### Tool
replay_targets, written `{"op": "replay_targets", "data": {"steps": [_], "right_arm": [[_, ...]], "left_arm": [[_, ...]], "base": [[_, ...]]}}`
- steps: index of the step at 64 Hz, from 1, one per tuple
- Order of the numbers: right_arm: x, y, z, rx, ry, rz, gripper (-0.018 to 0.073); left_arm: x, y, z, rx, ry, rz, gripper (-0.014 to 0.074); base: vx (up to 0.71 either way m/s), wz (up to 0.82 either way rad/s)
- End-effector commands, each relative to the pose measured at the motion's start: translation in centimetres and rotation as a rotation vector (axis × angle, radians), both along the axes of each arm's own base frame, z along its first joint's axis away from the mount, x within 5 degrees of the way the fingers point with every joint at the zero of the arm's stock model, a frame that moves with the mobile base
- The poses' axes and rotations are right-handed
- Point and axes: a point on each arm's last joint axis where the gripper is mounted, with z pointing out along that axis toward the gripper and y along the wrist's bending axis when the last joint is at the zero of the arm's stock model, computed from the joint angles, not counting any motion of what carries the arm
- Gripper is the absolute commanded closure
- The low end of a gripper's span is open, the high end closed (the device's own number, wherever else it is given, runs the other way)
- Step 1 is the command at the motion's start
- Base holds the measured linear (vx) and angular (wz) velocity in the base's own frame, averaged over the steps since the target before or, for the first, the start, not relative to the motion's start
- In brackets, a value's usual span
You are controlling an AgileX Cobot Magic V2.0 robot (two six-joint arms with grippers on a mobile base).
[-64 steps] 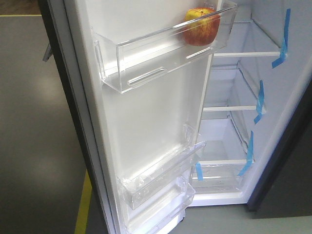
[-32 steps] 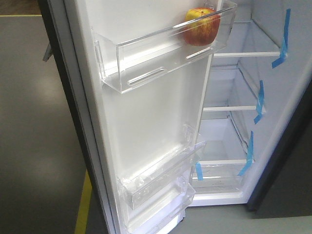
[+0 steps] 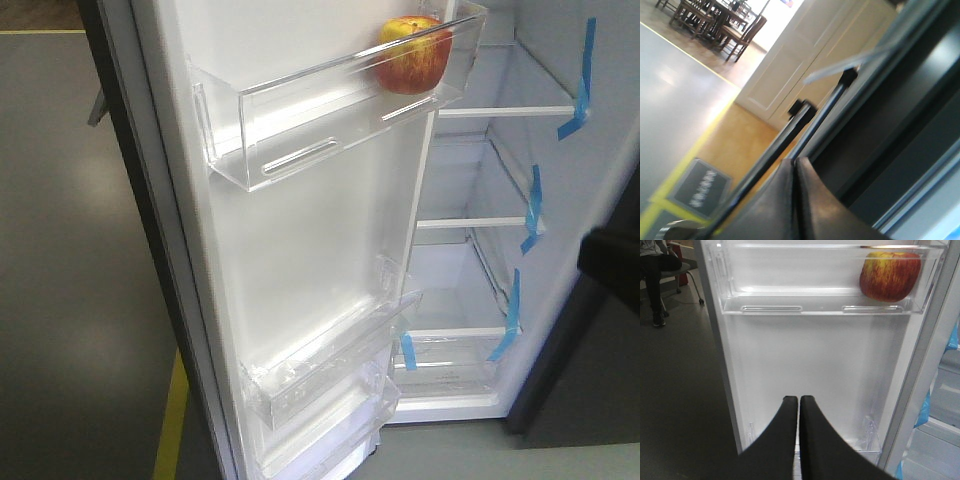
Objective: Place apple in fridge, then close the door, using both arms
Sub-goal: 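Withdraw the open right gripper away from the door bin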
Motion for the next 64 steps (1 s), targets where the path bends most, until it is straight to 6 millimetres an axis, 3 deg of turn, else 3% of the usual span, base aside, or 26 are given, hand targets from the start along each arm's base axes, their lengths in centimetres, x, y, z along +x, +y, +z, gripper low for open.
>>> {"op": "replay_targets", "data": {"steps": [1,13,22,30,46,55,64], "right_arm": [[-2.0,-0.4,-0.1,0.092,-0.09,-0.066,0.0563],[-5.0,-0.6,-2.7,0.148,-0.115,-0.103,0.0563],[-6.0,-0.9,-3.4,0.14,-0.134,-0.142,0.0563],[-6.4,-1.4,-3.5,0.12,-0.158,-0.192,0.0563],[-6.4,-1.4,-3.5,0.116,-0.15,-0.193,0.0563],[-6.4,-1.4,-3.5,0.116,-0.15,-0.193,0.0563],[-6.4,-1.4,-3.5,0.116,-0.149,-0.192,0.0563]], "left_arm": [[-0.1,0.6,0.1,-0.148,-0.091,0.055,0.0602],[-0.2,0.7,0.1,-0.478,-0.105,0.04,0.0602],[-0.4,-0.1,2.0,-0.619,-0.111,-0.069,0.0602],[-1.3,-0.6,5.4,-0.585,-0.187,-0.135,0.0602],[-4.0,-0.8,13.1,-0.311,-0.391,-0.139,0.0602],[-3.5,-0.8,16.3,-0.311,-0.391,-0.15,0.0602],[-1.4,-0.5,18.9,-0.32,-0.355,-0.123,0.0602]], "base": [[0.0,0.0],[0.0,0.0],[0.0,0.0],[0.0,0.0],[0.0,0.0],[0.0,0.0],[0.0,0.0]]}}
